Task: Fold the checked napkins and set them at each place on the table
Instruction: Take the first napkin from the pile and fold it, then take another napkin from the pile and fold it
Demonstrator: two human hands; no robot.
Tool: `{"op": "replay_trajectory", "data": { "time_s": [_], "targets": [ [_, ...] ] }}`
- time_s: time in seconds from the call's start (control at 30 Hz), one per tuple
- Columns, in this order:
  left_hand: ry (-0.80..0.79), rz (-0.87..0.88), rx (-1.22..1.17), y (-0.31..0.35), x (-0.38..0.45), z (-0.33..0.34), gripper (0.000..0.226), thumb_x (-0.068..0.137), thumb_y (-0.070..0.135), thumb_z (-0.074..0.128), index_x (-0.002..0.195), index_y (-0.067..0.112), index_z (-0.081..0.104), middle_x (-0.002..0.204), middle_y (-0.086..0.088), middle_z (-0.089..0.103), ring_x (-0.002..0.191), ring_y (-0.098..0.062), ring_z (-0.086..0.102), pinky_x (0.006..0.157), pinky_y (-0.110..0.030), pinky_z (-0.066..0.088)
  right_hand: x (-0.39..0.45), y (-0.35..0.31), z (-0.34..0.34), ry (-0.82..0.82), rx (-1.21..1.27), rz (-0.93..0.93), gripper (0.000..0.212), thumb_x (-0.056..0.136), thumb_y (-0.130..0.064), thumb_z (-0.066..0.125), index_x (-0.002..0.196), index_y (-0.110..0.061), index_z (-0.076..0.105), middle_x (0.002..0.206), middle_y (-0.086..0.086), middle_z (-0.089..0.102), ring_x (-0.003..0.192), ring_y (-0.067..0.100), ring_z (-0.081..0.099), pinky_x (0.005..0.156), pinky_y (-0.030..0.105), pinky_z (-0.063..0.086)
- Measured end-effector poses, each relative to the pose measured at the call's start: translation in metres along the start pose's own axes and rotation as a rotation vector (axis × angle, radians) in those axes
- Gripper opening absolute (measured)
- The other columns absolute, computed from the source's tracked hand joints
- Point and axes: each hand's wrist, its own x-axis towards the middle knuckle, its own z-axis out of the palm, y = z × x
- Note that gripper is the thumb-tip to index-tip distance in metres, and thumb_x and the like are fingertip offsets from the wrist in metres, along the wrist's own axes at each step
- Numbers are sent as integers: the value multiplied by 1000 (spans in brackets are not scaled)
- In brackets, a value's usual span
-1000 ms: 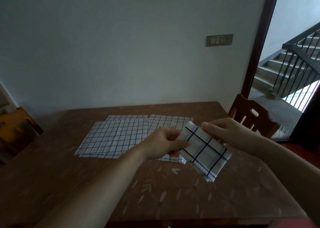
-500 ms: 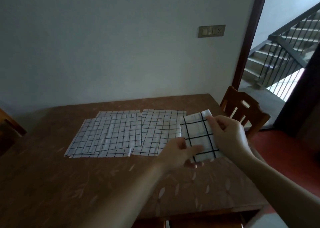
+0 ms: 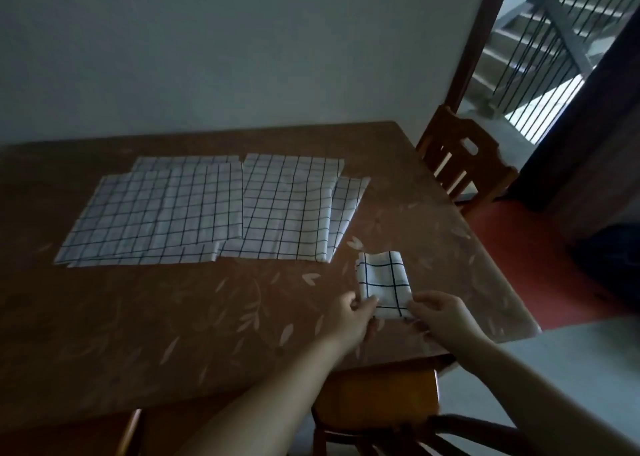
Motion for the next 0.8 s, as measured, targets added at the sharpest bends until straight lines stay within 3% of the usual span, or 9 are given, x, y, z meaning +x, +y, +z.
{"op": "replay_trajectory", "data": {
  "time_s": [0.13,0.23,0.33,0.47,0.57,0.63,0.73,0.8],
  "targets": [
    [34,-175,-36,-27,31,35,12,97,23,56,101,15,65,76,0,65,57,-8,56,48,-16,44,45,48,-1,11,-71,84,5,89,-20,66,87,-24,69,76,0,73,63,14,66,54,28,51],
    [107,-274,45,-52,50,57,17,97,15,56,113,18,57,91,-9,68,73,-18,63,61,-24,51,67,83,0,-5,-186,131,7,87,-20,65,86,-25,69,77,-3,71,68,16,66,59,32,55],
    [191,-233,165,-74,61,71,41,91,13,60,128,25,49,112,-14,67,95,-30,67,84,-43,57,78,104,1,-2,-288,100,10,85,-17,65,92,-22,63,81,-4,69,73,12,64,59,26,51],
    [195,-116,324,-74,65,72,47,90,11,58,130,33,44,108,-8,67,93,-25,67,79,-37,56,88,109,4,-39,-382,60,11,83,-14,64,89,-20,58,78,-2,67,68,13,64,58,27,53],
    [122,-73,543,-66,64,61,53,90,23,57,139,30,36,115,-7,66,101,-26,64,79,-35,52,90,98,2,-87,-498,68,11,84,-20,65,91,-22,57,78,-6,65,68,11,63,56,25,51],
    [113,-72,671,-56,61,41,54,91,32,55,141,29,34,118,-5,65,105,-25,63,80,-34,49,87,77,0,-35,-625,12,7,87,-27,62,89,-24,56,76,-8,63,65,9,61,55,25,49],
    [210,8,774,-25,56,-13,46,89,33,57,134,30,47,111,3,67,102,-19,64,86,-34,53,84,20,3,87,-673,-175,7,91,-33,55,89,-26,57,73,-10,60,60,5,54,48,22,36],
    [305,87,800,3,52,-58,41,89,32,57,129,31,53,114,4,67,104,-18,64,86,-31,52,79,-27,11,125,-669,-305,14,92,-39,51,89,-27,57,75,-10,59,61,8,54,51,24,35]
  ]
}}
